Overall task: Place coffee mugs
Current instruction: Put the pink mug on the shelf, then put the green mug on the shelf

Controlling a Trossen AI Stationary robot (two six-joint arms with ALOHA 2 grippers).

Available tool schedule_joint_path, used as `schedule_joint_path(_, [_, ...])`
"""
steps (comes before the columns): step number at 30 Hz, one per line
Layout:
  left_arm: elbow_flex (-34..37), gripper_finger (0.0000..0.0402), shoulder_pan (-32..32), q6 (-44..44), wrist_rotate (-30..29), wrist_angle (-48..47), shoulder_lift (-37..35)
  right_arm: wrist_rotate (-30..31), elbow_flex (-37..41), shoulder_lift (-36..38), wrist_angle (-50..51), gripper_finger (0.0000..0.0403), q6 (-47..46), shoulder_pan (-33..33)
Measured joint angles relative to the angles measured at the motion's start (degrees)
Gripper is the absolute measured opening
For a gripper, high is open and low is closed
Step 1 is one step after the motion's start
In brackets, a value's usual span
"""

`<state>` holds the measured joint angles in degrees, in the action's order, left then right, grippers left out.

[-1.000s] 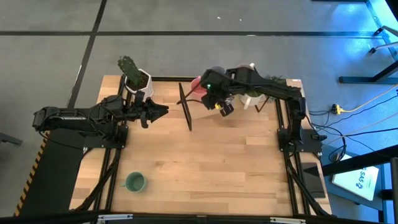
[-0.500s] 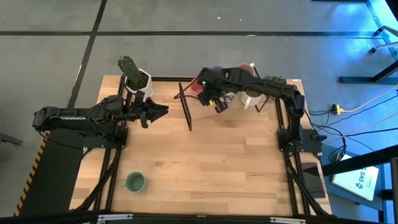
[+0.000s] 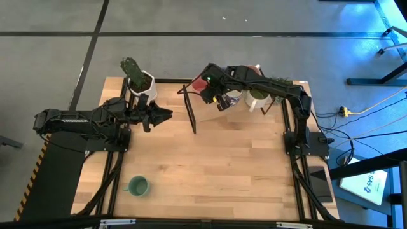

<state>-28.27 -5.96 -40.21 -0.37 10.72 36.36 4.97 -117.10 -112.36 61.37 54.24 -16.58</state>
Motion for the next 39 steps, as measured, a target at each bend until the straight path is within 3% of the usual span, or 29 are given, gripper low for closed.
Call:
schedule_joint_path(3, [0.0, 0.017, 0.0, -0.1, 3.3, 0.1, 0.0, -0.1, -0.1, 0.0, 0.9, 0.0001, -1.5, 0.1])
schedule_joint_path(7, [-0.6, 0.0169, 1.6, 0.0, 16.1, 3.2, 0.0, -6.0, -2.9, 0.0, 5.4, 0.0001, -1.5, 1.1])
schedule_joint_path(11, [-6.9, 0.0167, 7.5, 0.1, 21.5, -3.3, 0.0, -8.6, -8.8, 0.1, 12.1, 0.0001, -1.6, 2.8])
schedule_joint_path(17, [-19.8, 0.0167, 17.3, 1.1, 15.9, -30.8, 3.3, -8.6, -16.3, 0.1, 18.4, 0.0001, -2.9, 5.4])
schedule_joint_path(21, [-22.9, 0.0167, 27.0, -7.6, 16.4, -45.4, 7.4, -8.7, -17.9, 0.1, 20.3, 0.0013, -3.0, 6.8])
schedule_joint_path(31, [-22.8, 0.0167, 51.6, -23.5, 8.2, -42.2, 23.3, -11.5, -17.9, 0.0, 24.4, 0.0115, -3.0, 7.9])
schedule_joint_path(39, [-22.8, 0.0167, 65.6, -31.8, 3.9, -40.5, 34.8, -13.7, -17.9, 0.0, 26.3, 0.0135, -5.3, 8.0])
